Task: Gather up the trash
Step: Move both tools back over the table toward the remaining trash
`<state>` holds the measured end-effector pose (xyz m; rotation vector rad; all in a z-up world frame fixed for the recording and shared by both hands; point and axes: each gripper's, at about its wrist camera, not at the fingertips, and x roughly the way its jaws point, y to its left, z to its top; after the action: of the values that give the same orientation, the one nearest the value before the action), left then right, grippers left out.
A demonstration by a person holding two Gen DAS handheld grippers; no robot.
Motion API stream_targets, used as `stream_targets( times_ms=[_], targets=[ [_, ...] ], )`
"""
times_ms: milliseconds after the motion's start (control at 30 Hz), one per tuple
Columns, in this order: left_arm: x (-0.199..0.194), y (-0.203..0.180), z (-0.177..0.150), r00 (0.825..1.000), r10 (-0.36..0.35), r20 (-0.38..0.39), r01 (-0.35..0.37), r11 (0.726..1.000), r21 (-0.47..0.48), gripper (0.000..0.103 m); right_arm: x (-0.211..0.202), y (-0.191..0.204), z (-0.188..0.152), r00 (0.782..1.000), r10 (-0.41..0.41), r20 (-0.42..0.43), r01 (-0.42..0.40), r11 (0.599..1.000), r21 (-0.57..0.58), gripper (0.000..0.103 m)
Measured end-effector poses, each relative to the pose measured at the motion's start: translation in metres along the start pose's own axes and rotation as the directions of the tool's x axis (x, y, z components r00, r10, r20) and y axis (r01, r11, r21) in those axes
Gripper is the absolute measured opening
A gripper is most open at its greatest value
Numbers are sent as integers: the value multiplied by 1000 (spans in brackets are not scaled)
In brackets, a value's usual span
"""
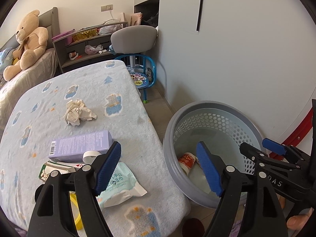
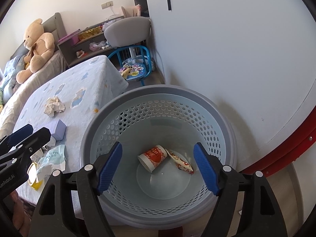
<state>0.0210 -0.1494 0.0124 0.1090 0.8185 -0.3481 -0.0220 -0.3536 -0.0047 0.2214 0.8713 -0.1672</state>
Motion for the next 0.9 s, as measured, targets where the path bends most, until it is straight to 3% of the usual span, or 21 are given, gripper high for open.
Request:
stream_targets(
  times_ms=[333,467,700,900],
  targets=[
    [-24,36,-26,998,68,5,-67,996,-57,76,-10,20,-8,999,1,34,1,999,-43,77],
    [-41,59,-41,992,124,20,-122,989,-85,76,-19,30,-17,998,50,42,-49,998,-26,79],
    [-68,106,-71,974,224,27,-217,963,-157,76,-32,66,-38,992,118,42,-116,992,-49,79],
    [-80,147,-101,960,279,-13,-275,934,-228,76,-34,102,-63,985,170,-2,-170,982,-83,79]
  ],
)
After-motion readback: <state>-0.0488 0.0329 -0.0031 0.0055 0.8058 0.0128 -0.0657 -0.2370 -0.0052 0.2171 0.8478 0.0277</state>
